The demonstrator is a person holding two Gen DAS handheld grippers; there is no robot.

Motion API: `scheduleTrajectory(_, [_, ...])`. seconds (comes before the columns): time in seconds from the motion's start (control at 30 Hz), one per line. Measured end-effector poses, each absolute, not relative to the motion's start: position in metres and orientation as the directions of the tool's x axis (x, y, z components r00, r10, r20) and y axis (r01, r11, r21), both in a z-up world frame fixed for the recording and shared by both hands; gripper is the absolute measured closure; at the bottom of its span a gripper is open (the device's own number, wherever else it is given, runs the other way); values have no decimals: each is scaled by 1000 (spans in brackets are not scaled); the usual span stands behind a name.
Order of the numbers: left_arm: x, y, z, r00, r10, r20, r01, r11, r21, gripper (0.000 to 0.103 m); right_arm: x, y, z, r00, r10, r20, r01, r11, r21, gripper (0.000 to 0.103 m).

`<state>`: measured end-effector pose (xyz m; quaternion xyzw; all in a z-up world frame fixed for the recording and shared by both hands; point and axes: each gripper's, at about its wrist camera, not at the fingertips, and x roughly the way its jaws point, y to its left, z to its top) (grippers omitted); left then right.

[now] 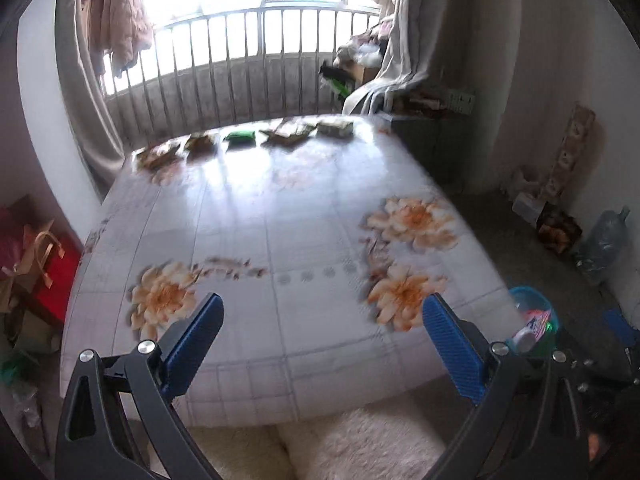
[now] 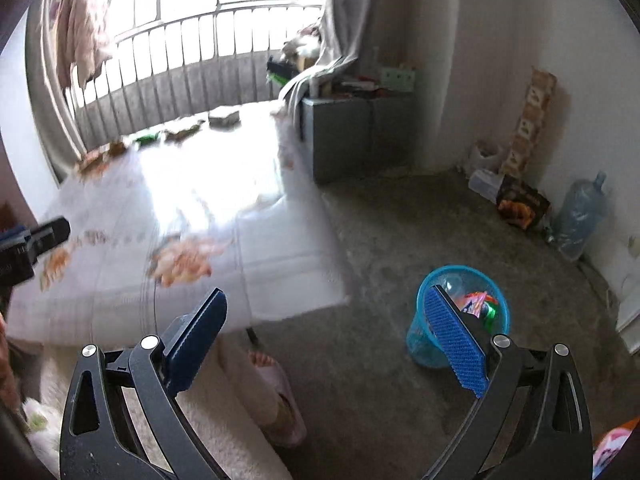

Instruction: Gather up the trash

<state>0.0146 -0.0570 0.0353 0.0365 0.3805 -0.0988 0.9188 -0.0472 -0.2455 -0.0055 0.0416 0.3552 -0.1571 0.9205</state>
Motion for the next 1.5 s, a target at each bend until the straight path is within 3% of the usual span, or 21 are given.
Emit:
scheduleTrajectory(0.2, [12, -45, 15, 625, -92, -775, 148, 989, 2, 6, -40, -229, -18, 649, -283, -706, 304, 947, -101, 8])
scheduleTrajectory(0.4, [10, -44, 5, 588, -109, -802, 154, 988, -22, 6, -40, -227, -23, 621, -296, -726, 308, 944, -122, 8])
scheduleTrajectory(1.5, [17, -39, -2, 561, -70, -825, 116, 993, -5, 6, -39, -212, -27, 597, -291, -748, 290, 947, -137, 8])
